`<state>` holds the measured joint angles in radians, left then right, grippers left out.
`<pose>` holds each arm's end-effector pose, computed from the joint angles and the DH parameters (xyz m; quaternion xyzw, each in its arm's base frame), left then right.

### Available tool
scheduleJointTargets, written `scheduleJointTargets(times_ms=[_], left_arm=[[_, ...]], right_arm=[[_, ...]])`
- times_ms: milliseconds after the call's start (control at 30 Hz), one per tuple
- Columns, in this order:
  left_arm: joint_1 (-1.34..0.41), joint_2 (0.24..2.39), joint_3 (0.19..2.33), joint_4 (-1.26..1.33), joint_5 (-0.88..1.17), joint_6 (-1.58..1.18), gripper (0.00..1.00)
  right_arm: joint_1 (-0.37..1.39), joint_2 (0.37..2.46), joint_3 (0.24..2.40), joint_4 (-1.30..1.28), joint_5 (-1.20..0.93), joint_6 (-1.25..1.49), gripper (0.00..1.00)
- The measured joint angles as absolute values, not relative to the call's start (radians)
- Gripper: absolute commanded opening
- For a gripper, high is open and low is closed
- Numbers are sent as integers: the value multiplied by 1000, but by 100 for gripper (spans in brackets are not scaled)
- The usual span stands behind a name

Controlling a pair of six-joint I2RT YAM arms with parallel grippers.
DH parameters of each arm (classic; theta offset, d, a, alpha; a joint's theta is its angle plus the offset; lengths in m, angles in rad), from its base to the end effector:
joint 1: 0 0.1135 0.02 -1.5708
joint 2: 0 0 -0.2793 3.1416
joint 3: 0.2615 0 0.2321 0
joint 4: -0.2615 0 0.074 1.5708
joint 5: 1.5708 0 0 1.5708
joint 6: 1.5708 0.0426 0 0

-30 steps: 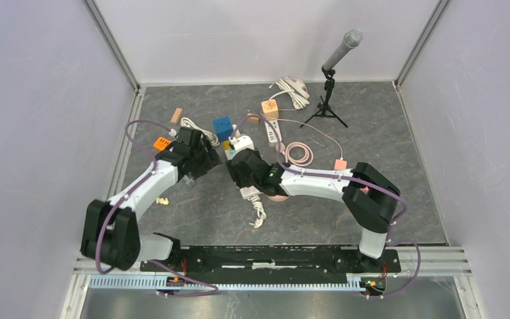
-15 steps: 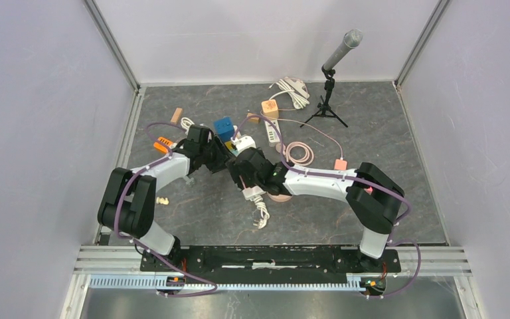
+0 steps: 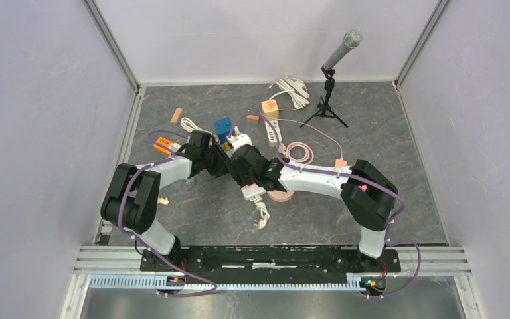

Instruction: Pull the plug off the socket

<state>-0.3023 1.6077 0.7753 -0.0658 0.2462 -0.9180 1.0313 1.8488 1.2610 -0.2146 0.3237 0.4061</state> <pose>0.2809 -0.0985 0.1770 -0.2453 0.9051 -0.2827 0.2020 0.2151 0.3328 0.2254 -0.2239 0.8892 0.1311 0.3768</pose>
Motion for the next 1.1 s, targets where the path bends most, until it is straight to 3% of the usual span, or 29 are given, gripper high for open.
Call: scheduleJointTargets(times_ms=[167, 400, 833, 1100], left_arm=[[-302, 1609, 760, -49, 246, -937, 40], [-303, 1610, 760, -45, 249, -942, 38], [-299, 1621, 760, -40, 271, -943, 38], [-297, 1629, 770, -51, 279, -943, 36]], right_arm=[[1031, 1849, 1261, -216, 324, 407, 53], [1030, 1853, 1280, -245, 321, 407, 0], [976, 1858, 1311, -288, 194, 434, 0], [1046, 1870, 1322, -293, 331, 361, 0]])
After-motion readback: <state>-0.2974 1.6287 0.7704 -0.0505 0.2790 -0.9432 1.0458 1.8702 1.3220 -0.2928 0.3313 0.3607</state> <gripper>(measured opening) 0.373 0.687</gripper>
